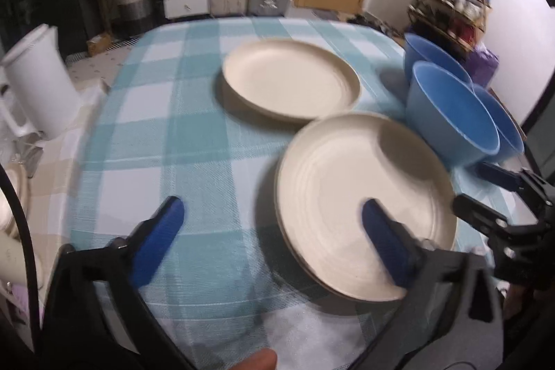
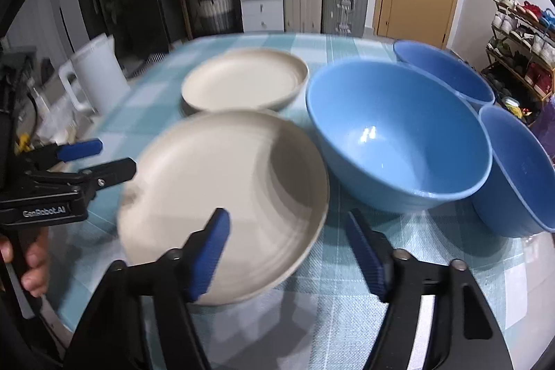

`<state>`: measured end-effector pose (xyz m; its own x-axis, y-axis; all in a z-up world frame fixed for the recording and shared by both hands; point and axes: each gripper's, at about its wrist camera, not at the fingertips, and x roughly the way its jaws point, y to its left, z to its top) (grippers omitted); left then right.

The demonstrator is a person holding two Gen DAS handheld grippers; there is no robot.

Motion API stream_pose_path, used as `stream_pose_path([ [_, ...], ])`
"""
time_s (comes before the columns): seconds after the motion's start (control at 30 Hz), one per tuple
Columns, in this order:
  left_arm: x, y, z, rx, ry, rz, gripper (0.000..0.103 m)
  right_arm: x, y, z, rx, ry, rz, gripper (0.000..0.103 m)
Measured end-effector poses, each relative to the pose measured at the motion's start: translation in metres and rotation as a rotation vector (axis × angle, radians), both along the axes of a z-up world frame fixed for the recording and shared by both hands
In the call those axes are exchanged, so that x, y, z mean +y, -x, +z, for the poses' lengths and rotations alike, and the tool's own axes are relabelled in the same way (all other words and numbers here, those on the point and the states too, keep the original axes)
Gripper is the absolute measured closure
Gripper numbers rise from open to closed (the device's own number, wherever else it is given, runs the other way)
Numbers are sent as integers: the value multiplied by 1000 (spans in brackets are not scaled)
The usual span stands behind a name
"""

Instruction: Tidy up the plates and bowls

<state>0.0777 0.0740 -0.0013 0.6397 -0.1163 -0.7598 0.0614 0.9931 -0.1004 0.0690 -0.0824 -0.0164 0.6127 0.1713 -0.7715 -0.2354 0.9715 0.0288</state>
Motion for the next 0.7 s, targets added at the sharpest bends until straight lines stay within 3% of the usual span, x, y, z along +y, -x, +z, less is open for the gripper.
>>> stream_pose_path([
  [0.23, 9, 6, 23, -55, -16, 85, 1, 4, 7, 45, -126, -38, 51, 3],
  [0.4, 13, 2, 30, -64, 11, 137, 1, -1, -7, 66, -157, -57, 83, 1],
  [0.7, 15, -27, 49, -62, -16, 174, 1, -11, -52, 93, -157, -73, 128, 1],
])
